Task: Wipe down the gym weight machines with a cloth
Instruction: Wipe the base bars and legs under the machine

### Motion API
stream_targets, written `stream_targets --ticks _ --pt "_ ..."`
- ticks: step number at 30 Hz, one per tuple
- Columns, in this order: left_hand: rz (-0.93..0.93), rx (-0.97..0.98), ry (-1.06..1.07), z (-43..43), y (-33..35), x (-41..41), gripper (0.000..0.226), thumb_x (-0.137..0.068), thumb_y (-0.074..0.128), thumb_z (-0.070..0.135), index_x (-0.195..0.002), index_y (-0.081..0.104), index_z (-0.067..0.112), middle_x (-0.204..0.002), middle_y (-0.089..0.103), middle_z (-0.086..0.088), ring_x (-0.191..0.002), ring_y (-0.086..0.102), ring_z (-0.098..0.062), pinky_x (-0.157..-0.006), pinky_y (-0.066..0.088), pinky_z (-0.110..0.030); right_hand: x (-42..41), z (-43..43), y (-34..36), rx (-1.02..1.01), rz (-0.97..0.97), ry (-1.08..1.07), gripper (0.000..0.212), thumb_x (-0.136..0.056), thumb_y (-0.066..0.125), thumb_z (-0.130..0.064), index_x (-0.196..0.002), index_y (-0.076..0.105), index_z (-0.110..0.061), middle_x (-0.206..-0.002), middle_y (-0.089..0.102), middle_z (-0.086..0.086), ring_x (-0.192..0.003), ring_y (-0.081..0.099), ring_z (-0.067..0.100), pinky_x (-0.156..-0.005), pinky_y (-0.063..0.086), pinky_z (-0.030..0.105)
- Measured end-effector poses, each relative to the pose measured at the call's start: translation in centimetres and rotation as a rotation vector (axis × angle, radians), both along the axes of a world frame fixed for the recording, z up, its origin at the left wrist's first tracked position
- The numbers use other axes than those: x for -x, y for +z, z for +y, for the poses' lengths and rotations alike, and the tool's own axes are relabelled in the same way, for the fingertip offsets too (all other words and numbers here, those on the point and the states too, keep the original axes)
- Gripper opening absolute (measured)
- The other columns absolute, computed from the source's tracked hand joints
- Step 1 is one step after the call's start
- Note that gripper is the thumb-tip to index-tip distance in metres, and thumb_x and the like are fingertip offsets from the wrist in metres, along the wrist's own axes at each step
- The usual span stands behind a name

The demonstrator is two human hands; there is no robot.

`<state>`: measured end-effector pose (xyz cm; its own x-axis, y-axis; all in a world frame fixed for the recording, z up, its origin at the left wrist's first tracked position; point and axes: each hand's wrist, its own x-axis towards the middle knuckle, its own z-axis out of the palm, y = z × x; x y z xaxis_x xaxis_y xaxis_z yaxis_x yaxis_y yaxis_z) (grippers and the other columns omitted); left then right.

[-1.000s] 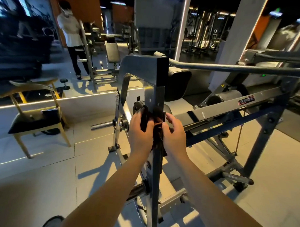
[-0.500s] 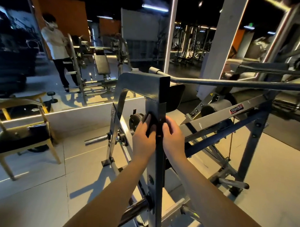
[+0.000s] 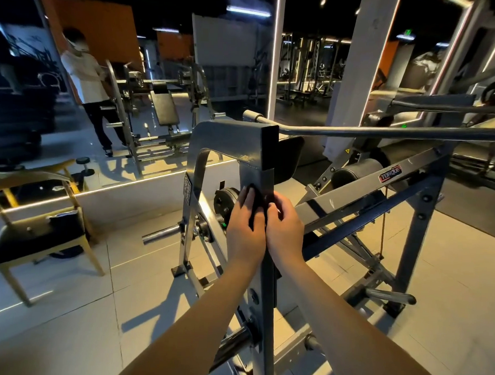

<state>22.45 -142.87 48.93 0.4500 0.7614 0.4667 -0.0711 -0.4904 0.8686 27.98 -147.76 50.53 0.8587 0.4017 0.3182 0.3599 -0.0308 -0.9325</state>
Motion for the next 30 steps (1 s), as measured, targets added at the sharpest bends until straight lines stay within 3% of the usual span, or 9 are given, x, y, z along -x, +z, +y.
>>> stream_targets --ticks 3,5,8,10,14,18,25,28,30 --pt "-0.063 0.121 -0.014 -0.5 -0.7 -0.1 0.052 -0.104 0.052 0.018 -0.149 0.038 0.041 -0.156 0.038 0.016 -0.139 0.042 -0.004 -0.114 0.040 -0.031 0.2 0.1 -0.1 0.016 -0.024 -0.004 0.030 -0.107 0.046 -0.033 -0.134 0.057 -0.034 -0.127 0.064 -0.013 -0.116 0.059 0.009 -0.102 0.053 0.038" --pt "-0.068 0.166 -0.012 -0.4 -1.1 0.2 0.054 -0.103 0.054 0.015 -0.145 0.038 0.045 -0.155 0.039 0.019 -0.138 0.041 -0.002 -0.116 0.040 -0.036 0.3 0.1 -0.1 0.020 -0.044 -0.007 0.030 -0.107 0.046 -0.032 -0.134 0.057 -0.033 -0.127 0.064 -0.012 -0.116 0.058 0.008 -0.102 0.053 0.036" --pt "-0.014 0.143 -0.010 0.1 -0.7 0.4 0.050 -0.104 0.052 0.017 -0.150 0.041 0.033 -0.155 0.042 0.012 -0.138 0.044 -0.007 -0.115 0.040 -0.034 0.2 -0.3 -0.2 0.022 -0.047 0.020 0.029 -0.107 0.046 -0.030 -0.133 0.058 -0.031 -0.125 0.064 -0.012 -0.115 0.058 0.006 -0.101 0.053 0.034" --pt "0.017 0.082 -0.001 0.4 0.0 0.5 0.047 -0.105 0.049 0.019 -0.151 0.042 0.026 -0.153 0.046 0.007 -0.137 0.046 -0.010 -0.111 0.039 -0.024 0.0 -0.6 -0.3 0.030 -0.039 0.039 0.029 -0.107 0.046 -0.030 -0.134 0.058 -0.030 -0.125 0.065 -0.011 -0.115 0.059 0.007 -0.101 0.053 0.034" --pt "-0.034 0.083 -0.031 0.6 0.1 0.3 0.050 -0.105 0.051 0.018 -0.148 0.039 0.039 -0.156 0.040 0.014 -0.136 0.041 -0.001 -0.101 0.034 -0.006 -0.4 -0.8 -0.4 0.045 -0.027 0.052 0.028 -0.107 0.045 -0.032 -0.133 0.056 -0.033 -0.124 0.065 -0.011 -0.114 0.059 0.006 -0.101 0.052 0.033" --pt "-0.015 0.149 -0.058 0.2 -1.9 1.1 0.053 -0.103 0.055 0.016 -0.146 0.041 0.042 -0.154 0.039 0.021 -0.128 0.042 0.010 -0.107 0.039 -0.018 -0.3 -0.6 -0.5 0.015 0.012 0.078 0.024 -0.107 0.046 -0.030 -0.128 0.056 -0.036 -0.123 0.064 -0.013 -0.114 0.059 0.006 -0.102 0.051 0.033" --pt "0.082 0.058 0.012 1.0 0.2 0.8 0.046 -0.105 0.049 0.022 -0.151 0.045 0.026 -0.144 0.054 0.005 -0.130 0.052 -0.011 -0.110 0.044 -0.031 0.0 -0.5 -0.7 0.020 -0.010 0.074 0.027 -0.107 0.048 -0.027 -0.131 0.055 -0.034 -0.125 0.062 -0.015 -0.113 0.056 0.003 -0.094 0.046 0.020" --pt "0.014 0.145 0.021 1.6 1.4 -0.6 0.049 -0.106 0.046 0.017 -0.153 0.040 0.026 -0.148 0.049 0.003 -0.137 0.046 -0.016 -0.114 0.042 -0.037 -0.3 -0.8 -0.7 0.025 -0.009 0.091 0.024 -0.107 0.048 -0.027 -0.125 0.053 -0.042 -0.121 0.060 -0.018 -0.106 0.055 -0.004 -0.088 0.044 0.014" --pt "-0.024 0.181 0.018 2.0 1.5 -1.3 0.052 -0.105 0.046 0.015 -0.154 0.038 0.029 -0.151 0.045 0.004 -0.139 0.044 -0.017 -0.114 0.043 -0.042 -0.6 -0.9 -0.6 0.026 -0.007 0.097 0.024 -0.107 0.047 -0.027 -0.126 0.055 -0.040 -0.121 0.062 -0.017 -0.107 0.056 -0.004 -0.092 0.048 0.018"
